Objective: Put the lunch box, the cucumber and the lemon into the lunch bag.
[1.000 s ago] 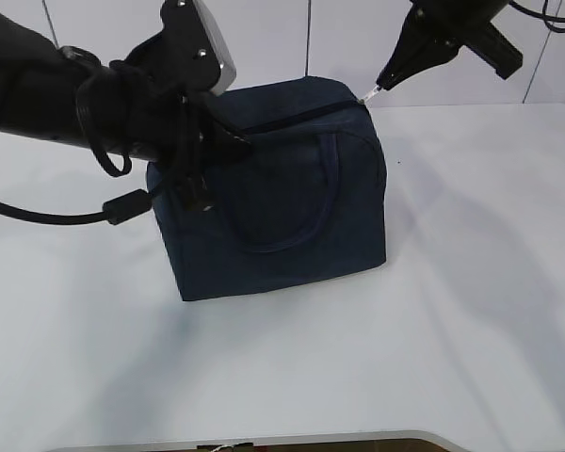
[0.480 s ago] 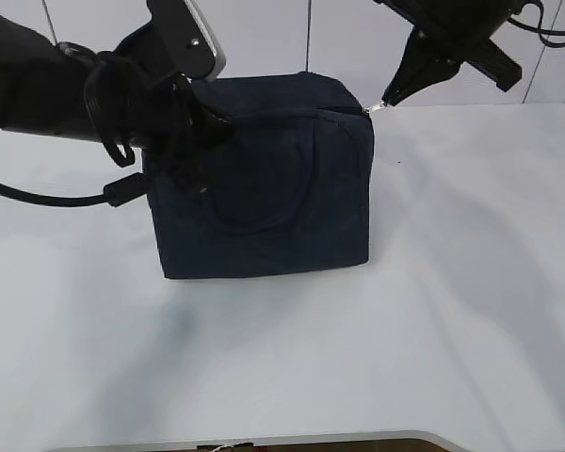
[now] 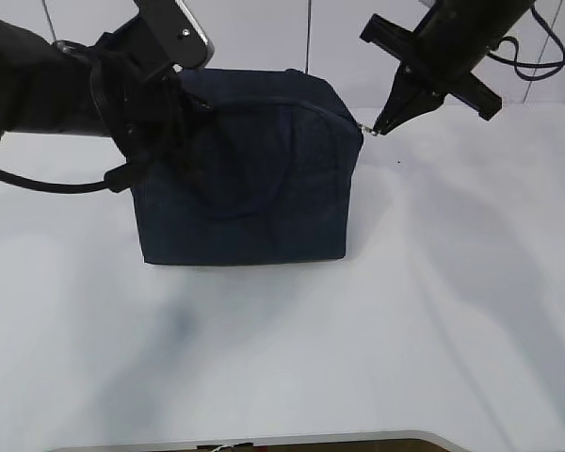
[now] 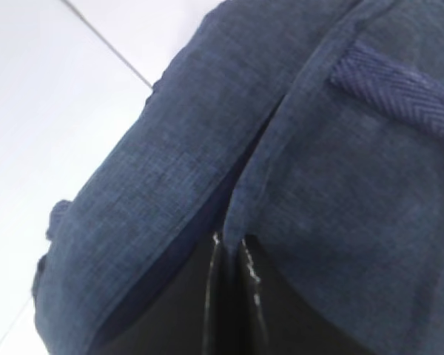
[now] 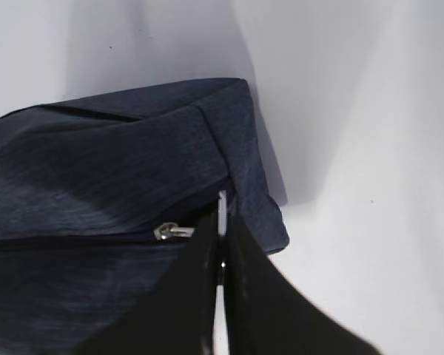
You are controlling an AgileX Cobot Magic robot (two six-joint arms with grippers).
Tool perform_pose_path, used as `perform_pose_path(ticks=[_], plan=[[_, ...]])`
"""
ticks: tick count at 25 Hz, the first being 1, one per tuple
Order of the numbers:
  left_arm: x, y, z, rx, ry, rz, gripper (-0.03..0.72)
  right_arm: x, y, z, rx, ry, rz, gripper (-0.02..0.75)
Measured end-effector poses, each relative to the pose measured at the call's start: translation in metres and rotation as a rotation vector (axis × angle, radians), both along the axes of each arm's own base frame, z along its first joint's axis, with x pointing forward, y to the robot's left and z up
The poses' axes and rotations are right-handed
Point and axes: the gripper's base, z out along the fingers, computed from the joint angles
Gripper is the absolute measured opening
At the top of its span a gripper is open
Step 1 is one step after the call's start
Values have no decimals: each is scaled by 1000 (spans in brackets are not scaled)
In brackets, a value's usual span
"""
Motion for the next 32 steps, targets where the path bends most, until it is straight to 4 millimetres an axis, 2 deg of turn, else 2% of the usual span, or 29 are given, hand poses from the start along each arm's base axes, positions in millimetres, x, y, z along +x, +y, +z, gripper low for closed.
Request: perform_pose_path(ticks=[9,20,32], plan=[[1,12,-12,29,-12,110,-3,11,7,-29,56,51,31,5],[5,19,-10,46,-59,192,-3,24,17,-66,142,93,99,5],[5,21,-10,51,-71,215,-3,32,22,-97,183,112,137,5]])
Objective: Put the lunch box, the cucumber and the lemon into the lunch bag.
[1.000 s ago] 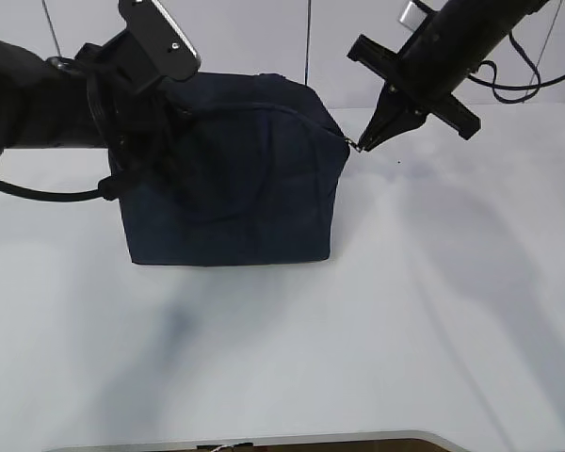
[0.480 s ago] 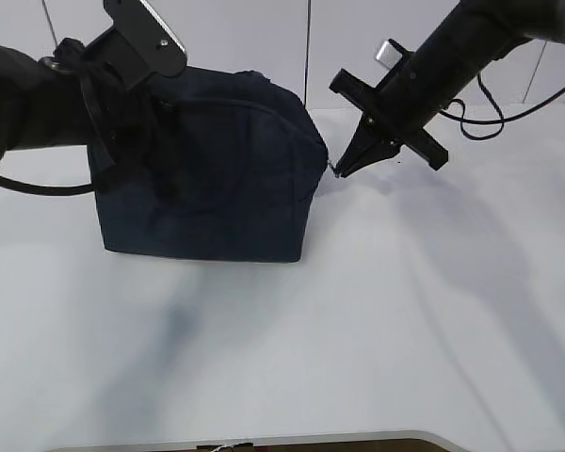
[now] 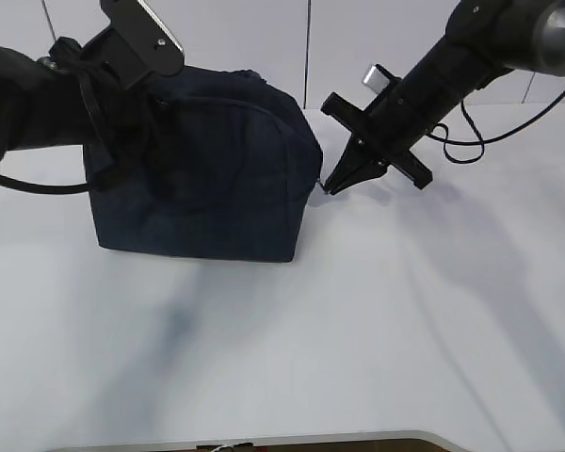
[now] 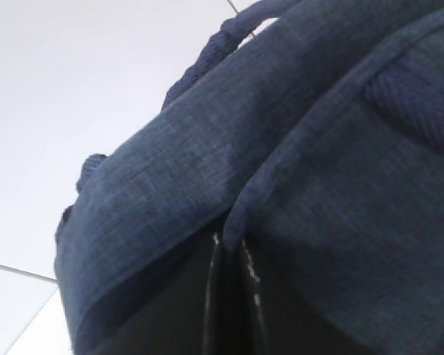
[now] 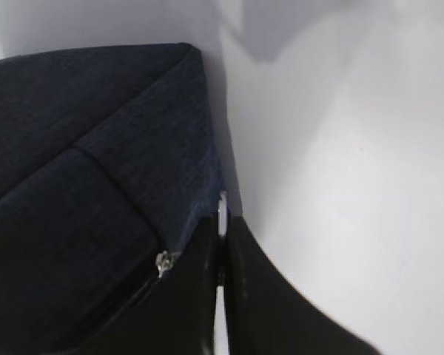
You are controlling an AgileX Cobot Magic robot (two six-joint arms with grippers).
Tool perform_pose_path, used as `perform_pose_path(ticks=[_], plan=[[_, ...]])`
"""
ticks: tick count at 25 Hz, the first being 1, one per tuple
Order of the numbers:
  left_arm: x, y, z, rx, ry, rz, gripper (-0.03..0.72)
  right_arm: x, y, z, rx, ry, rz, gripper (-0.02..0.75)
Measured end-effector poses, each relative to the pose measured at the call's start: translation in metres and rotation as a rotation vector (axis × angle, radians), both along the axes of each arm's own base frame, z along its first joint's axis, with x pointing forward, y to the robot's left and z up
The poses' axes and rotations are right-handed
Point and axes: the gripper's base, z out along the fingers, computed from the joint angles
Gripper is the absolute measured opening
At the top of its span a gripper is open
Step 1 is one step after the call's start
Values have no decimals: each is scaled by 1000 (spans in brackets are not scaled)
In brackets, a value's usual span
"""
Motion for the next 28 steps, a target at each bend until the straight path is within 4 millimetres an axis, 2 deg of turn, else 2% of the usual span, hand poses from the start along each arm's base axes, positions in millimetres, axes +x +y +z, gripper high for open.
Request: perform_pose_path(ticks=[13,15,22,28], plan=[[1,2,1,11,-10,14,-3,0,6,4,89,-73,99,18],[1,2,1,11,-11,15,-3,0,7,4,96,-92,124,49],[1,2,1,10,-11,18,-3,-1,8,9,105,-124,157,232],[0,0,0,5,0,2,-3,-4,4,24,41,-277,319,274]])
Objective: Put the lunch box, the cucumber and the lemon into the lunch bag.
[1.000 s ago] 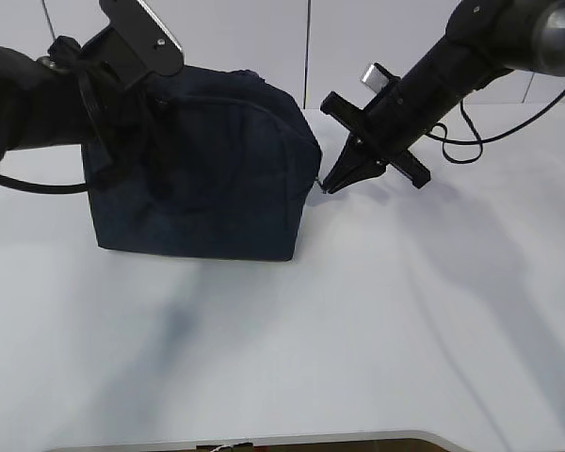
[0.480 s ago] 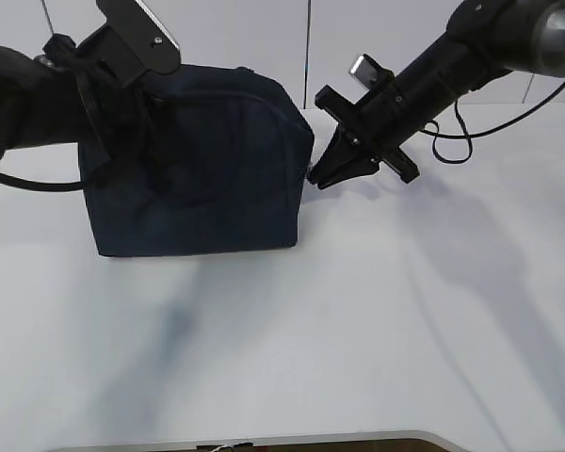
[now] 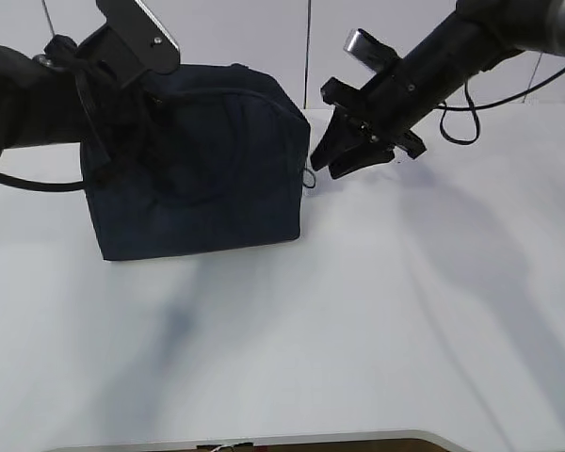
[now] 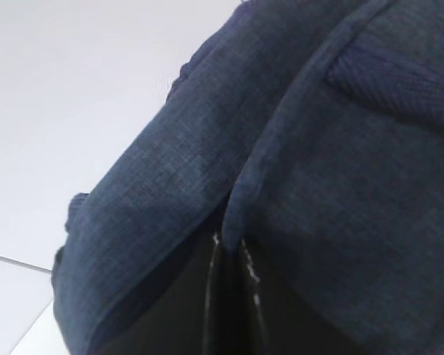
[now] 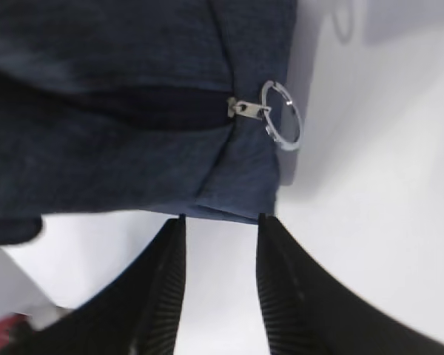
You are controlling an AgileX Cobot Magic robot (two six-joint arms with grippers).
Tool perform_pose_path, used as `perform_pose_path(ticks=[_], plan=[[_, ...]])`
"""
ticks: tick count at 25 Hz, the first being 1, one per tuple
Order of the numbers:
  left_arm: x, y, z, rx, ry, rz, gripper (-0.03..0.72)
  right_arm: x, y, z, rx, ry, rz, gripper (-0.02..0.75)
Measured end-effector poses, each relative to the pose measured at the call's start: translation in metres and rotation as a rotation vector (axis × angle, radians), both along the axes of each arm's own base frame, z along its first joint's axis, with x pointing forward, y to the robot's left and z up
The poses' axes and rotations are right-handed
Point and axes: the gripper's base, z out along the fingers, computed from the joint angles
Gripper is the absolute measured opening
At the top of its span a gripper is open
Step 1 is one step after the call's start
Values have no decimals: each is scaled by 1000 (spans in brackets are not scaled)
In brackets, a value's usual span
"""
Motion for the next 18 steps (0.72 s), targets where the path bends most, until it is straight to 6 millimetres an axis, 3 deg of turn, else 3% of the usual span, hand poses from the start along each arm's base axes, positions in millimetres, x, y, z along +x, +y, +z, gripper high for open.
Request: perform_pose_path(ticks=[7,13,16,18], plan=[[-1,-2,0,17,-2,-33,-3,0,-20,-6,-294,-155,211,278],[-2,-4,-1,21,7,-67,21,-1,-23,-3,-345,-268,383,281],[-5,-7,1,8,27,-109,153,0,-23,1,-354,-324,452,281],[-7,-8,2,1,35,-131,304,1,-23,3,-359,-352,481,281]])
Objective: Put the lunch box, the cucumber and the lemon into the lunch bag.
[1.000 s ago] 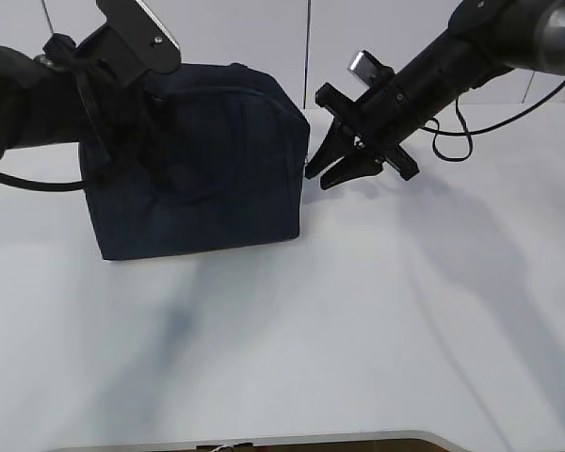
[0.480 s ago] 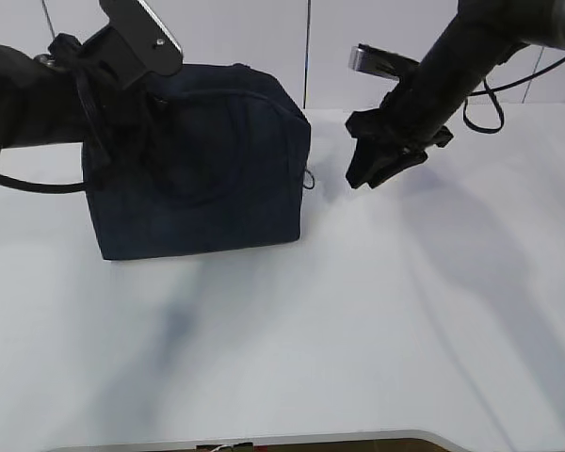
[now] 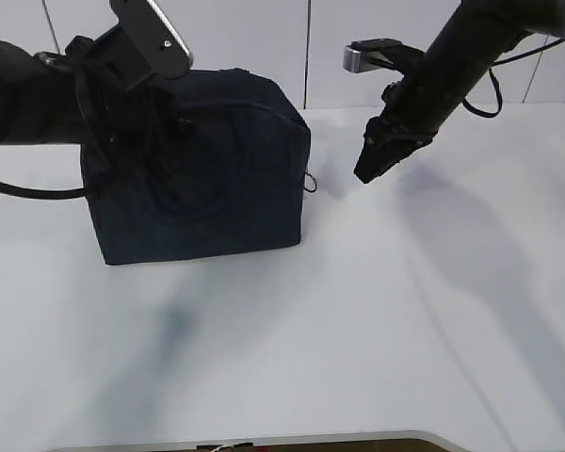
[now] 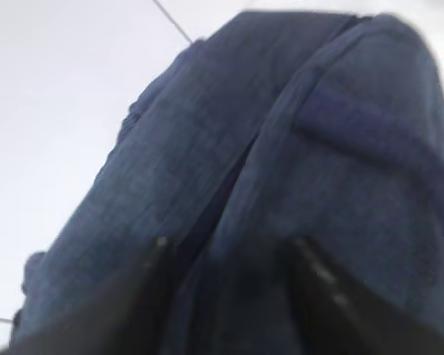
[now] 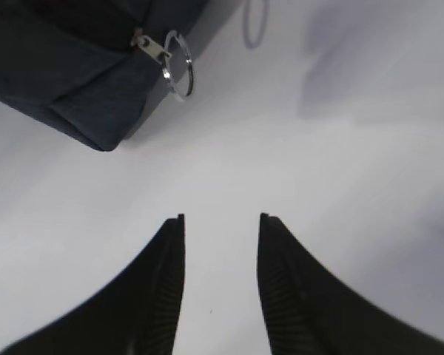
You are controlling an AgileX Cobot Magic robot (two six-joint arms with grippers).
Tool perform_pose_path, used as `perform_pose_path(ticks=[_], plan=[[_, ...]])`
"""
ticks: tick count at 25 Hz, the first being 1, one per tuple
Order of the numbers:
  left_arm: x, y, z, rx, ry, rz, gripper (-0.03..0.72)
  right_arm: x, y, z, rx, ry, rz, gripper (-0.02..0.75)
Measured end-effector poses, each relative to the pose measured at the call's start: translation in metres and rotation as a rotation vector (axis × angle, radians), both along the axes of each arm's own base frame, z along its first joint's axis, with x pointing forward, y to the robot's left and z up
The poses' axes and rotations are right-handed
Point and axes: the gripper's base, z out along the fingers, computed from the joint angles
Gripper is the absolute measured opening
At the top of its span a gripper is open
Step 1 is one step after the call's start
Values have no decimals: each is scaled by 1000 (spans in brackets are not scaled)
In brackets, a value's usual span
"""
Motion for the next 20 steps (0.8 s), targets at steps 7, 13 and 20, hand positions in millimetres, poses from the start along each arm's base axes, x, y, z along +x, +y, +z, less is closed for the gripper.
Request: perform_pose_path(ticks=[7,13,20], plan=[[-12,4,29,-52,-51,-26,508,5,1,17,4,-67,22,281],[-29,10,62,-194,-57,-35,508,8,1,45,9,-158,30,282],[-54,7,87,-273,-40,-193,498,-9,-10,93,-86,-276,45,283]])
